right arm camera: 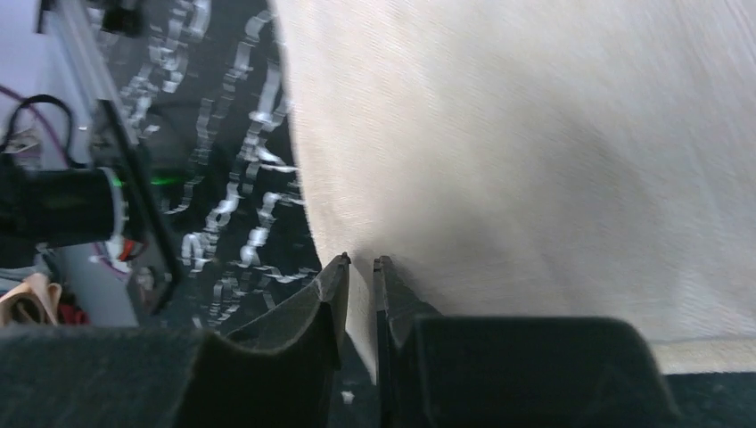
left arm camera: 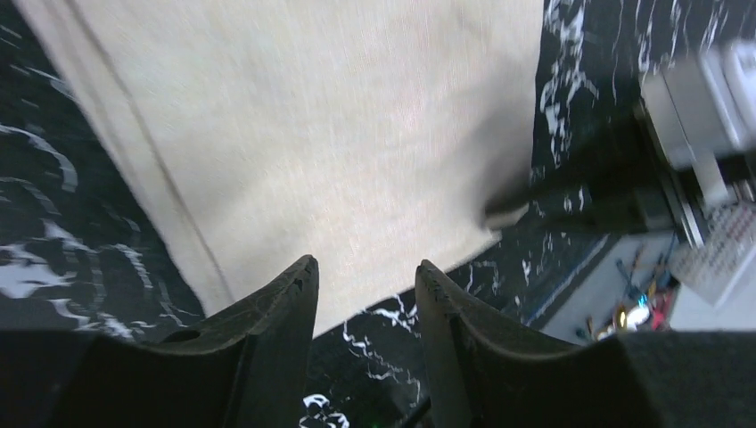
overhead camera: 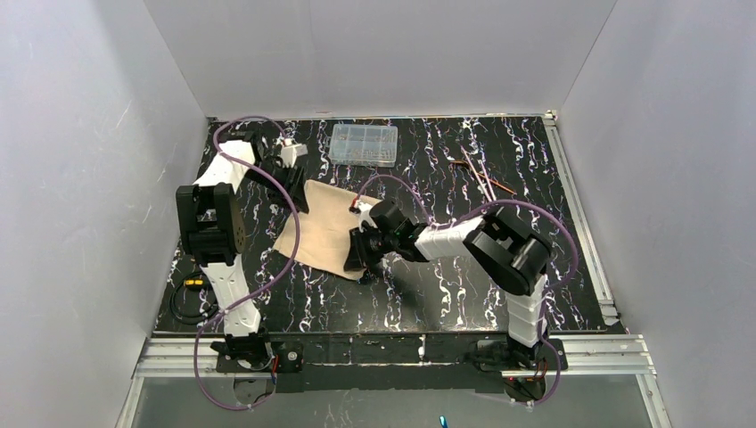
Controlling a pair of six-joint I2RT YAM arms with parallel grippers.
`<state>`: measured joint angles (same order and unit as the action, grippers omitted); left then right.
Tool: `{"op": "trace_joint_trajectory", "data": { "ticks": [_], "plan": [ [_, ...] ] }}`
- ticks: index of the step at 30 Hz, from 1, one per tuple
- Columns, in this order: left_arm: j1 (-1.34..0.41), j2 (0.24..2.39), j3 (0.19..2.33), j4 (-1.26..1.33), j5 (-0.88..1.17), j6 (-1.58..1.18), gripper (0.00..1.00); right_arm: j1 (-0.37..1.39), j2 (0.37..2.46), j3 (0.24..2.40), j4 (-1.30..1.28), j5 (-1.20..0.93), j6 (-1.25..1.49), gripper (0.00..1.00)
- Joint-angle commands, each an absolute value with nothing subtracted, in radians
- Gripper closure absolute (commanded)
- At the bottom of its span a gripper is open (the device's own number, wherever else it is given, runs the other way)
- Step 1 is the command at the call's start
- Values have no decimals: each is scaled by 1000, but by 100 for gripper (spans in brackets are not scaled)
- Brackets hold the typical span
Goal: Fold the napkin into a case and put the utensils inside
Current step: Smooth out the lower triangle-folded napkin at the center of the board.
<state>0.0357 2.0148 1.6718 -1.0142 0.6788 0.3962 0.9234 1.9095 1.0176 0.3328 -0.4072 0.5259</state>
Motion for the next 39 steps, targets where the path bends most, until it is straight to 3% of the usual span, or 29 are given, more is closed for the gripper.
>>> {"op": "trace_joint_trajectory", "data": {
  "ticks": [1,9,16,20,26,28,29,39],
  "plan": [
    [33,1973,1596,-1091,726,562,58,877,1957,995,355,-433,535,76],
    [33,1911,1599,-1091,704,596,58,837,1928,1012,316,-469,523,72],
    [31,1870,1663,-1088,698,604,53,769,1848,1156,195,-556,506,65],
    [32,1880,1700,-1030,701,570,50,658,1910,1252,235,-514,587,68],
    [14,2027,1817,-951,669,537,48,559,2078,1384,341,-470,674,74],
    [-19,2081,1865,-929,646,529,34,556,2130,1430,326,-459,668,75],
    [-29,2102,1878,-906,632,524,33,555,2153,1448,313,-453,663,75],
    [-109,2293,2018,-856,491,595,34,527,2260,1423,301,-402,630,76]
  ]
}}
